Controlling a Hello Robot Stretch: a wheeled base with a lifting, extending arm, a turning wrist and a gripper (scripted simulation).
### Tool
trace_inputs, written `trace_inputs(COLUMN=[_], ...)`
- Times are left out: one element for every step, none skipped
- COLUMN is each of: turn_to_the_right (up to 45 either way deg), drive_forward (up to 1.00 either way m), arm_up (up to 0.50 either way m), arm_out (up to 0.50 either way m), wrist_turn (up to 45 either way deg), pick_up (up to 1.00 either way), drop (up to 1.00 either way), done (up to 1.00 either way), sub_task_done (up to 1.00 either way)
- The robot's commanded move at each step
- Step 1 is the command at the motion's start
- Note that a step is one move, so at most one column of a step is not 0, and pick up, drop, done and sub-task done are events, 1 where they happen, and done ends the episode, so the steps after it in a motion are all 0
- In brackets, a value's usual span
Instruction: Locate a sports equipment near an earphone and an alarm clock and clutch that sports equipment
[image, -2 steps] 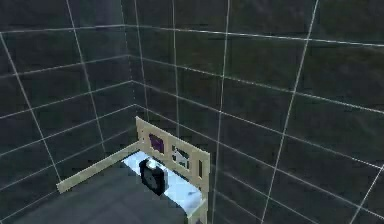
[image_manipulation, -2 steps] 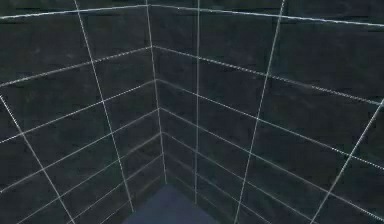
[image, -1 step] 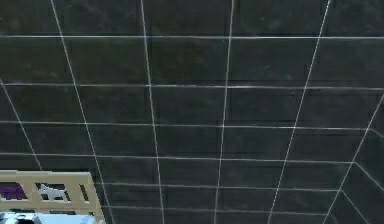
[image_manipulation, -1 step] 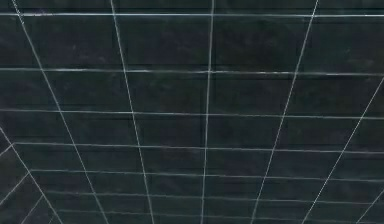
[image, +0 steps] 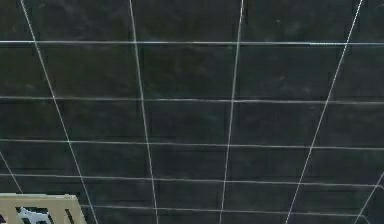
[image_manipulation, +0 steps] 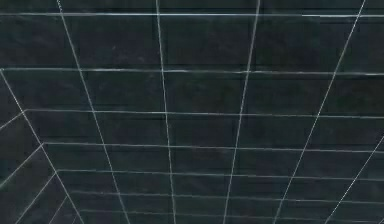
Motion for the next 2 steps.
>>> trace_inputs(turn_to_the_right=[45.0, 45.0], drive_forward=[0.00, 0.00], arm_up=[0.00, 0.00], arm_out=[0.00, 0.00], wrist_turn=[0.0, 0.0], pick_up=[0.00, 0.00], drop=[0.00, 0.00], done=[0.00, 0.00], sub_task_done=[0.00, 0.00])
